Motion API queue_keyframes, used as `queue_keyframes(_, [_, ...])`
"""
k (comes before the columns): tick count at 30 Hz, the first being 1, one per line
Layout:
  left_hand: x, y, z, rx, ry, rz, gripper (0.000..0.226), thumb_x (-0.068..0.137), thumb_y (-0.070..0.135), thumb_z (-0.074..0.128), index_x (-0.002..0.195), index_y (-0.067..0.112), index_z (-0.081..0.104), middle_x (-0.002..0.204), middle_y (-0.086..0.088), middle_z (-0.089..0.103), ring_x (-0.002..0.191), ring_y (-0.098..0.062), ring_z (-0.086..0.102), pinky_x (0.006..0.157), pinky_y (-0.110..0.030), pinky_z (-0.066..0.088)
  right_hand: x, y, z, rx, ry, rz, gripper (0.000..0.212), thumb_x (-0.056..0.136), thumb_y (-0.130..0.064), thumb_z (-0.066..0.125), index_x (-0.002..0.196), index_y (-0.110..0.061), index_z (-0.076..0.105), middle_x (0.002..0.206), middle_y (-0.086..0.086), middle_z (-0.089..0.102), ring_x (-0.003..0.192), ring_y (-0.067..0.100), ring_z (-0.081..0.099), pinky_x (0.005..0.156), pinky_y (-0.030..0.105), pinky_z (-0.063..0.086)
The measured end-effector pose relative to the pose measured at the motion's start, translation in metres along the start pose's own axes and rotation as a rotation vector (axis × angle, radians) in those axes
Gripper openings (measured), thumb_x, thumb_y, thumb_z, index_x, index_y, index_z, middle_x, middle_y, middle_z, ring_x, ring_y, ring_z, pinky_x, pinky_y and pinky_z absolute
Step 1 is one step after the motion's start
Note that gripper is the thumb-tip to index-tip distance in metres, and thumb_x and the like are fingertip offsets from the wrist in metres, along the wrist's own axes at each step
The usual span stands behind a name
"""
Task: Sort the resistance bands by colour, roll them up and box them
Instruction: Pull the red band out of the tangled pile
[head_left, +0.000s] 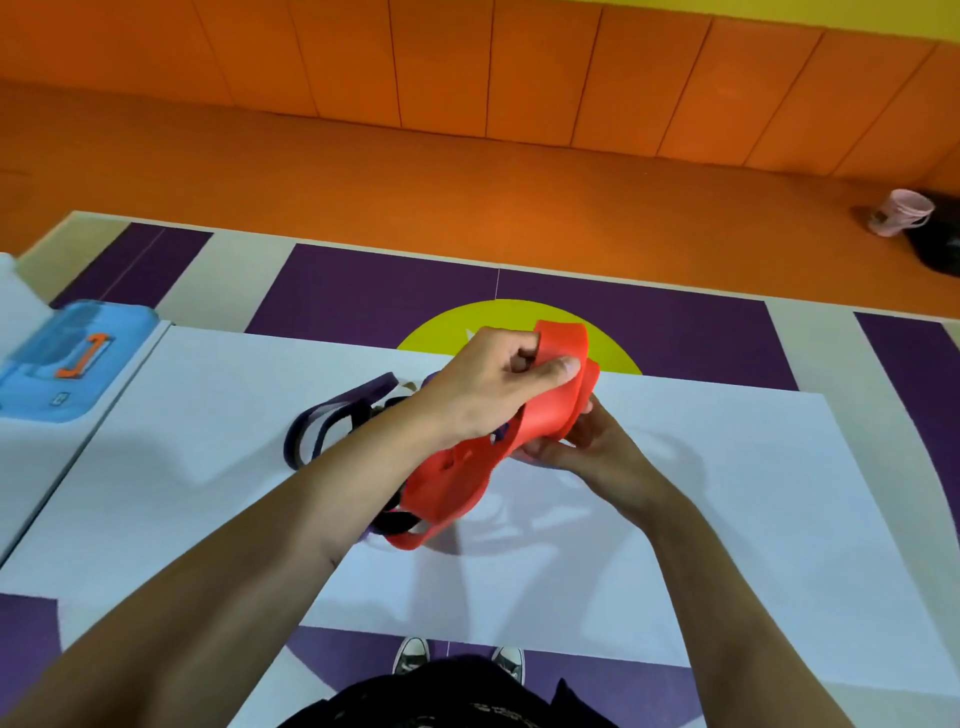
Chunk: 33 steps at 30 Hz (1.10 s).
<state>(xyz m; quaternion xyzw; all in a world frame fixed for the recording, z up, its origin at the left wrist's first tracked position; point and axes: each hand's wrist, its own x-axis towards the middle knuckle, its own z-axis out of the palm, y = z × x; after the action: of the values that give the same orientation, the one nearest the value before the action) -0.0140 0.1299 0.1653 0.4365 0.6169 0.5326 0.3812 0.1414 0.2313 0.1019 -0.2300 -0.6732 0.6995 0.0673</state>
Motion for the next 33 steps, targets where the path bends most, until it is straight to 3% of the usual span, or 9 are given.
queue_keyframes(4, [-0.002, -0.018, -0.012, 0.130, 0.037, -0.065, 0.032, 0.091, 0.044, 0.069, 0.088, 0.012, 0.075, 0.075, 0.003, 0.066, 0.067, -0.015, 0.056, 0.068, -0.035, 0.044, 0.006, 0.009, 0.013, -0.044, 0.095, -0.014, 0.025, 0.089, -0.005, 0.075, 0.113, -0.011, 0.069, 0.102, 0.004, 0.078, 0.096, 0.013, 0.074, 0.082, 0.024, 0.056])
queue_keyframes(10, [-0.024, -0.062, -0.026, 0.537, 0.229, -0.182, 0.060, 0.095, 0.062, 0.051, 0.061, 0.014, 0.038, 0.053, 0.003, 0.036, 0.051, -0.014, 0.038, 0.056, -0.034, 0.033, 0.006, 0.040, 0.032, -0.028, 0.167, 0.025, 0.015, 0.096, -0.007, 0.067, 0.110, -0.013, 0.070, 0.103, 0.009, 0.077, 0.093, 0.015, 0.073, 0.082, 0.028, 0.055])
queue_keyframes(12, [-0.033, -0.084, -0.039, 0.540, 0.287, -0.239, 0.048, 0.096, 0.059, 0.043, 0.075, 0.018, 0.058, 0.065, 0.000, 0.062, 0.064, -0.019, 0.060, 0.069, -0.038, 0.051, 0.005, 0.040, 0.028, 0.033, 0.257, 0.041, 0.015, 0.096, -0.007, 0.066, 0.108, -0.013, 0.072, 0.102, 0.008, 0.078, 0.095, 0.019, 0.074, 0.087, 0.034, 0.057])
queue_keyframes(14, [-0.048, -0.105, -0.046, 0.512, 0.137, -0.315, 0.024, 0.099, 0.032, 0.045, 0.110, 0.031, 0.067, 0.101, 0.002, 0.074, 0.086, -0.017, 0.068, 0.081, -0.036, 0.054, 0.004, 0.038, 0.019, 0.106, 0.326, 0.059, 0.016, 0.097, -0.009, 0.066, 0.110, -0.014, 0.073, 0.100, 0.006, 0.078, 0.094, 0.023, 0.073, 0.093, 0.044, 0.056])
queue_keyframes(16, [-0.063, -0.124, -0.043, 0.513, -0.126, -0.362, 0.046, 0.094, 0.015, 0.047, 0.136, 0.032, 0.057, 0.128, 0.010, 0.066, 0.108, -0.007, 0.062, 0.093, -0.026, 0.050, 0.003, 0.032, 0.012, 0.167, 0.378, 0.069, 0.019, 0.098, -0.008, 0.063, 0.115, -0.010, 0.072, 0.096, 0.004, 0.077, 0.089, 0.020, 0.071, 0.090, 0.045, 0.056])
queue_keyframes(19, [-0.075, -0.149, -0.023, 0.672, -0.247, -0.375, 0.072, 0.077, 0.041, 0.058, 0.146, 0.034, 0.042, 0.136, 0.012, 0.050, 0.123, -0.017, 0.051, 0.104, -0.037, 0.044, 0.002, 0.020, 0.009, 0.165, 0.409, 0.065, 0.019, 0.099, -0.010, 0.060, 0.115, -0.010, 0.072, 0.094, 0.005, 0.078, 0.085, 0.018, 0.073, 0.081, 0.041, 0.056])
queue_keyframes(22, [-0.071, -0.157, -0.011, 0.835, -0.036, -0.334, 0.073, 0.074, 0.059, 0.060, 0.138, 0.028, 0.045, 0.119, 0.007, 0.053, 0.110, -0.022, 0.053, 0.096, -0.042, 0.046, 0.000, 0.005, 0.012, 0.136, 0.419, 0.054, 0.018, 0.100, -0.016, 0.060, 0.112, -0.015, 0.073, 0.098, 0.008, 0.078, 0.086, 0.022, 0.073, 0.082, 0.052, 0.060])
queue_keyframes(25, [-0.066, -0.155, -0.015, 0.859, 0.211, -0.229, 0.043, 0.087, 0.030, 0.068, 0.125, 0.019, 0.052, 0.110, 0.000, 0.060, 0.103, -0.028, 0.060, 0.088, -0.044, 0.049, -0.002, -0.023, 0.011, 0.153, 0.394, 0.053, 0.016, 0.101, -0.024, 0.059, 0.111, -0.021, 0.071, 0.098, 0.009, 0.078, 0.085, 0.027, 0.075, 0.075, 0.054, 0.062])
queue_keyframes(33, [-0.057, -0.123, -0.060, 0.780, 0.579, -0.062, 0.038, 0.084, 0.005, 0.073, 0.117, 0.018, 0.059, 0.112, -0.003, 0.058, 0.101, -0.029, 0.060, 0.086, -0.043, 0.051, -0.005, -0.117, -0.008, 0.386, 0.500, -0.301, 0.026, 0.102, -0.009, 0.049, 0.081, -0.015, 0.062, 0.064, 0.005, 0.058, 0.055, 0.017, 0.052, 0.056, 0.027, 0.044])
